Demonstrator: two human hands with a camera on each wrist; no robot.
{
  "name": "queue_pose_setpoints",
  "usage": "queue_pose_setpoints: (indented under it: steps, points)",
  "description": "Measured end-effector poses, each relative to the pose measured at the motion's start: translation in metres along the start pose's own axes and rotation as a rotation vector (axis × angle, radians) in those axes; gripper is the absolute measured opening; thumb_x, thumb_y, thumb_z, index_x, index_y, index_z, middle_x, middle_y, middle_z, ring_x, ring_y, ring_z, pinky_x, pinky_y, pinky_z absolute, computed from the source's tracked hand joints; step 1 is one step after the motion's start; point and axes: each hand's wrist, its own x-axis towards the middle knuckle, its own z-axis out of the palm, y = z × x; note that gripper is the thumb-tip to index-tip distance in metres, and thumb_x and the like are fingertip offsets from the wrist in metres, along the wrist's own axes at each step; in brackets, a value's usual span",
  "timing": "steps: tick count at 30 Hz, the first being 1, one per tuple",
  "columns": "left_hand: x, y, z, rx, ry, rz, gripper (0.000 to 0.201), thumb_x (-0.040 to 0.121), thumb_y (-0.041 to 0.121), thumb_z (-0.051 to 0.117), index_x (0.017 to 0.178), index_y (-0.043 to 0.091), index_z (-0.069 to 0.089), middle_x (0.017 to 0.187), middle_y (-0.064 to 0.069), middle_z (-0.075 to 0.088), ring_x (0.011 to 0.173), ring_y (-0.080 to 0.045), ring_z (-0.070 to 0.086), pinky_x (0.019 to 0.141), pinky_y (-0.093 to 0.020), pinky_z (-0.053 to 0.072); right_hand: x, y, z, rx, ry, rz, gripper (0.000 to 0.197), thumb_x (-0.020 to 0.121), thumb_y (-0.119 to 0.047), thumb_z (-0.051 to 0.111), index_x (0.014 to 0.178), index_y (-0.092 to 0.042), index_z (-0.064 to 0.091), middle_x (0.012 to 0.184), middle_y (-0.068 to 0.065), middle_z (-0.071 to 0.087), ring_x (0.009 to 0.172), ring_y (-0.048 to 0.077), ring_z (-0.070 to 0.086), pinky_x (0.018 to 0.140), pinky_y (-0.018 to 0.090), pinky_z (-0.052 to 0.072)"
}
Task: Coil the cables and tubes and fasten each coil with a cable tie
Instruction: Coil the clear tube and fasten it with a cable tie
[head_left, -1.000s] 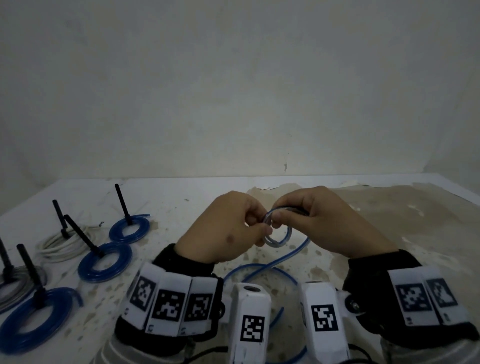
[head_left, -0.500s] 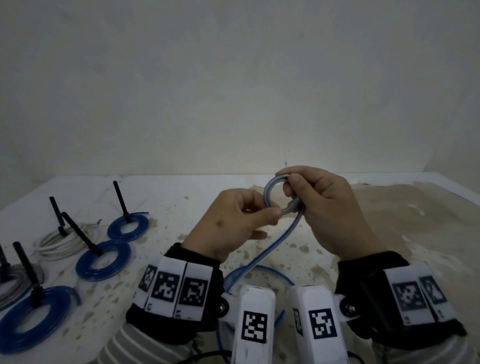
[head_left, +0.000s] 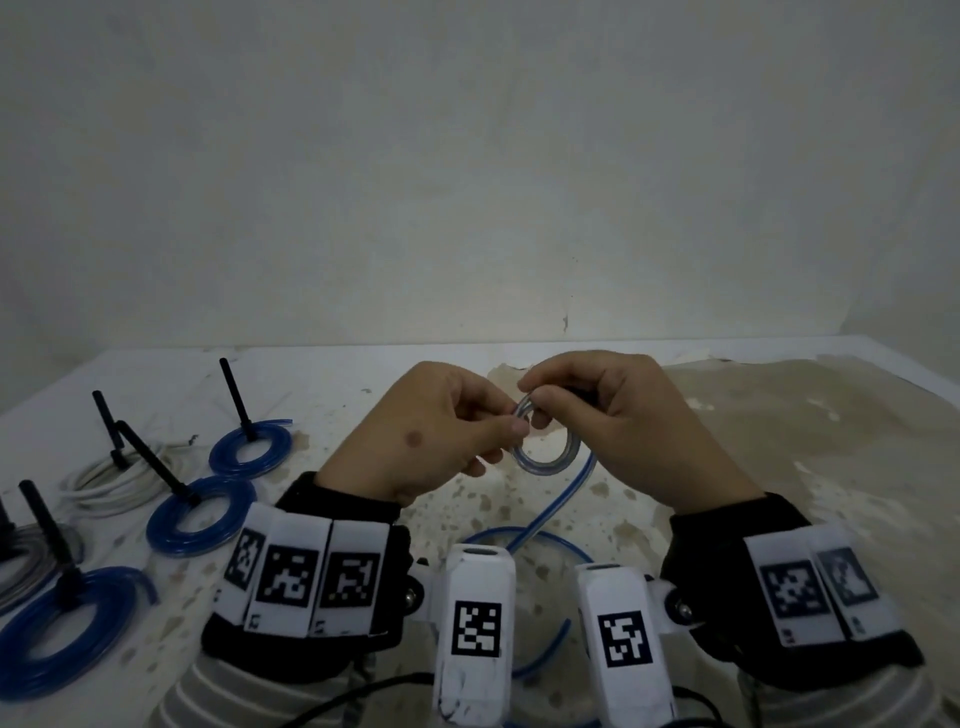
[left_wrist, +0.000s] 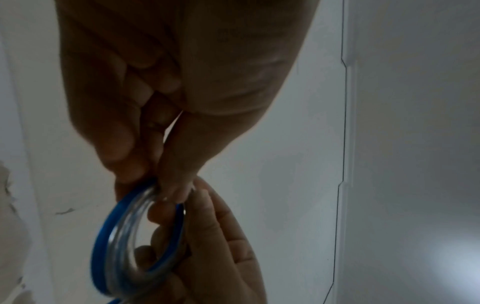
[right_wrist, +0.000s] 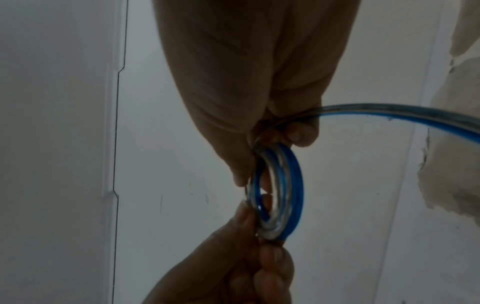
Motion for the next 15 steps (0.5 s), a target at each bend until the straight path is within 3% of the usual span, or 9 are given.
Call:
queue_pose_setpoints:
  steps: [3,6,11,15]
  points:
    - [0.000,0.000,0.001,-0.128,0.056,-0.009,0.008,0.081,0.005,0.066,0.076,0.009,0.068,0.059,-0.003,0.066,0.051,-0.009,0.061,0.053,-0.019,0.053,0.001,0.002,-0.001,0.082,0.071,0.022,0.006,0.085,-0.010,0.063,0.090,-0.013,0.065,0.075,0.001,0.072,0.070,0.008,0.066,0.066,0.022,0.052]
    - [0.003,-0.001,0.003,-0.232,0.154,-0.002,0.013,0.083,0.002,0.063,0.073,0.010,0.066,0.054,-0.001,0.065,0.048,-0.010,0.062,0.050,-0.019,0.053,0.002,0.002,-0.002,0.133,0.077,0.074,0.011,0.089,-0.009,0.057,0.094,-0.011,0.067,0.081,0.002,0.072,0.064,0.000,0.061,0.058,0.019,0.048]
    - [0.005,0.002,0.005,-0.395,0.266,0.051,0.011,0.085,0.000,0.059,0.077,0.006,0.064,0.062,-0.006,0.064,0.051,-0.013,0.063,0.051,-0.020,0.053,0.003,0.004,-0.002,0.326,0.052,0.169,0.018,0.091,-0.007,0.053,0.098,-0.015,0.068,0.084,0.001,0.074,0.076,0.013,0.064,0.061,0.023,0.052]
    - [0.005,0.002,0.011,-0.511,0.226,0.023,0.007,0.085,0.000,0.058,0.081,0.004,0.060,0.063,-0.006,0.066,0.054,-0.013,0.065,0.054,-0.021,0.055,0.002,0.001,-0.001,0.449,0.090,0.130,0.021,0.089,-0.001,0.053,0.095,-0.014,0.068,0.081,0.003,0.074,0.076,0.016,0.068,0.065,0.023,0.054]
